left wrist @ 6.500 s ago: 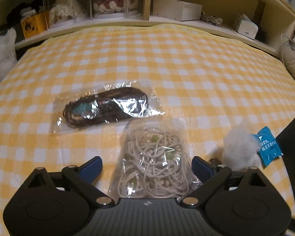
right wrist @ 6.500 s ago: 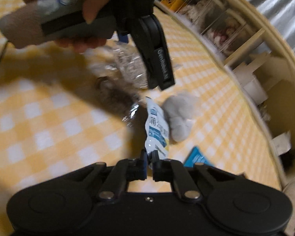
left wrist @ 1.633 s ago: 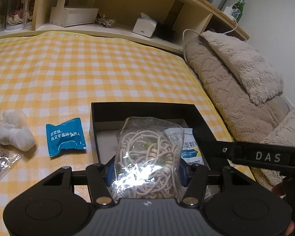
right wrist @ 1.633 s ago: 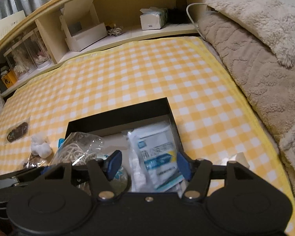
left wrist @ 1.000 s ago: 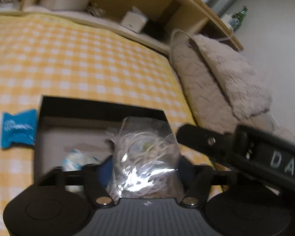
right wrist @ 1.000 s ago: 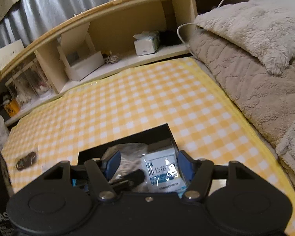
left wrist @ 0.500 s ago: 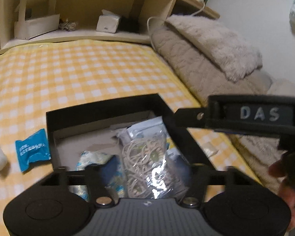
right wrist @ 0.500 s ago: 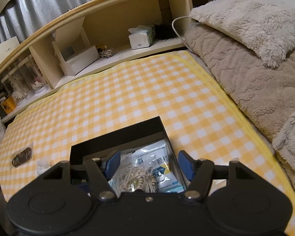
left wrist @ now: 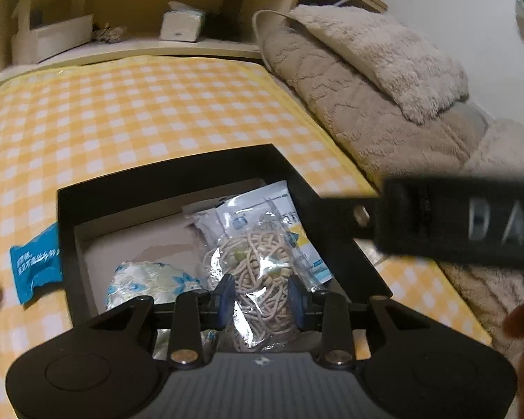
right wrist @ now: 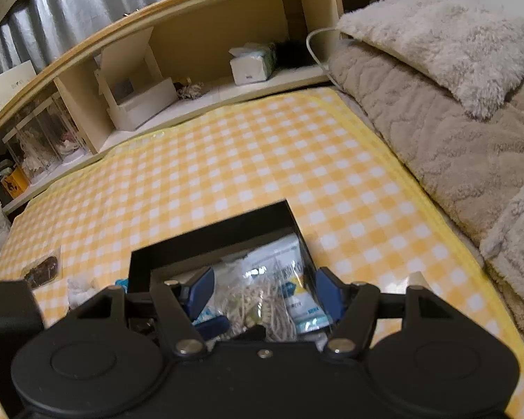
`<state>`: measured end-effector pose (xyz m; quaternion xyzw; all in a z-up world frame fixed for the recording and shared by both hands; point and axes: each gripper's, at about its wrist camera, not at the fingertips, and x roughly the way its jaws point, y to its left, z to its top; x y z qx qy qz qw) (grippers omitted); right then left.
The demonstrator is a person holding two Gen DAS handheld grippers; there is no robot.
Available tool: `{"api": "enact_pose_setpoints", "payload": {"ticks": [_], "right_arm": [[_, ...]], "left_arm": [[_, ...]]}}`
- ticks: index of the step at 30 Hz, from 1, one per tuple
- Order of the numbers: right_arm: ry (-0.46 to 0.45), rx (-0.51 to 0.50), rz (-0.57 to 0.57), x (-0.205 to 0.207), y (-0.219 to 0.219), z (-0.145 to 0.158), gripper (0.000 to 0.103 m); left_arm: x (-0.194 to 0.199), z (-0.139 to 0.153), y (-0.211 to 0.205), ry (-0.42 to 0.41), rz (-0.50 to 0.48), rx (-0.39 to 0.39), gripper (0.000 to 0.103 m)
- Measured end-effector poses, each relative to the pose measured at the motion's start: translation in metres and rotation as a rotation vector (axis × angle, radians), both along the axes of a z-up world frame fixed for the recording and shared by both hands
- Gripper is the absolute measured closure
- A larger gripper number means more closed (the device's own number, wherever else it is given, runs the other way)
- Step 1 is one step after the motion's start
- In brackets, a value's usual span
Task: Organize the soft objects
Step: 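Lower the beige cord bag into the black box and open the left tool, then move both tools away from the box toward the remaining items on the bed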
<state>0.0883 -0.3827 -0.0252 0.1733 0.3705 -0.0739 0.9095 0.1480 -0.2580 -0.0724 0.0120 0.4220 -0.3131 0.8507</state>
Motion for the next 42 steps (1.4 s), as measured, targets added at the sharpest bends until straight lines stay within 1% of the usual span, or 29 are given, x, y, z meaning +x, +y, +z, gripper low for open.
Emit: {"api": "enact_pose_setpoints", "payload": {"ticks": [1, 3, 5, 6, 8, 10, 13, 14, 18, 20, 23, 25, 30, 38, 42], "right_arm": [[0.009, 0.002, -0.006, -0.001, -0.001, -0.002, 0.038], [0.013, 0.009, -0.024, -0.006, -0.005, -0.003, 0.038], [0.008, 0.013, -0.027, -0.010, -0.006, -0.002, 0.037], [0.008, 0.010, -0.026, -0.012, -0.006, -0.001, 0.037], [0.015, 0.004, -0.021, -0.016, -0.006, 0.000, 0.037], [0.014, -0.002, -0.009, -0.021, -0.004, 0.003, 0.036], [0.009, -0.035, -0.013, -0.027, 0.001, 0.010, 0.030], [0.007, -0.047, -0.012, -0.030, 0.003, 0.012, 0.029], [-0.009, -0.049, -0.022, -0.040, 0.006, 0.020, 0.022], [-0.016, -0.058, -0.039, -0.045, 0.008, 0.024, 0.013], [-0.020, -0.070, -0.052, -0.051, 0.010, 0.028, 0.006], [-0.022, -0.070, -0.052, -0.055, 0.012, 0.030, 0.003], [-0.032, -0.076, -0.059, -0.064, 0.018, 0.037, 0.000], [-0.044, -0.140, -0.046, -0.063, 0.042, 0.044, 0.000], [-0.043, -0.138, -0.028, -0.057, 0.056, 0.044, 0.000]], "left_arm": [[0.001, 0.001, 0.002, 0.007, 0.008, -0.003, 0.065], [-0.002, 0.006, 0.007, 0.007, 0.014, -0.005, 0.056], [-0.007, 0.012, 0.013, -0.013, 0.014, -0.004, 0.045], [-0.009, 0.015, 0.015, -0.019, 0.013, -0.003, 0.043], [-0.014, 0.021, 0.022, -0.022, 0.014, -0.002, 0.034], [-0.018, 0.027, 0.027, -0.028, 0.019, 0.000, 0.029], [-0.026, 0.037, 0.039, -0.041, 0.024, 0.008, 0.025], [-0.028, 0.041, 0.043, -0.047, 0.027, 0.010, 0.022], [-0.036, 0.055, 0.064, -0.077, 0.045, 0.030, 0.015], [-0.038, 0.062, 0.072, -0.085, 0.053, 0.036, 0.008], [-0.043, 0.074, 0.086, -0.113, 0.065, 0.044, 0.002], [-0.047, 0.081, 0.095, -0.129, 0.072, 0.051, 0.000], [-0.052, 0.095, 0.114, -0.152, 0.080, 0.064, 0.000], [-0.056, 0.109, 0.156, -0.179, 0.130, 0.066, 0.000], [-0.053, 0.112, 0.183, -0.197, 0.168, 0.072, 0.000]]}}
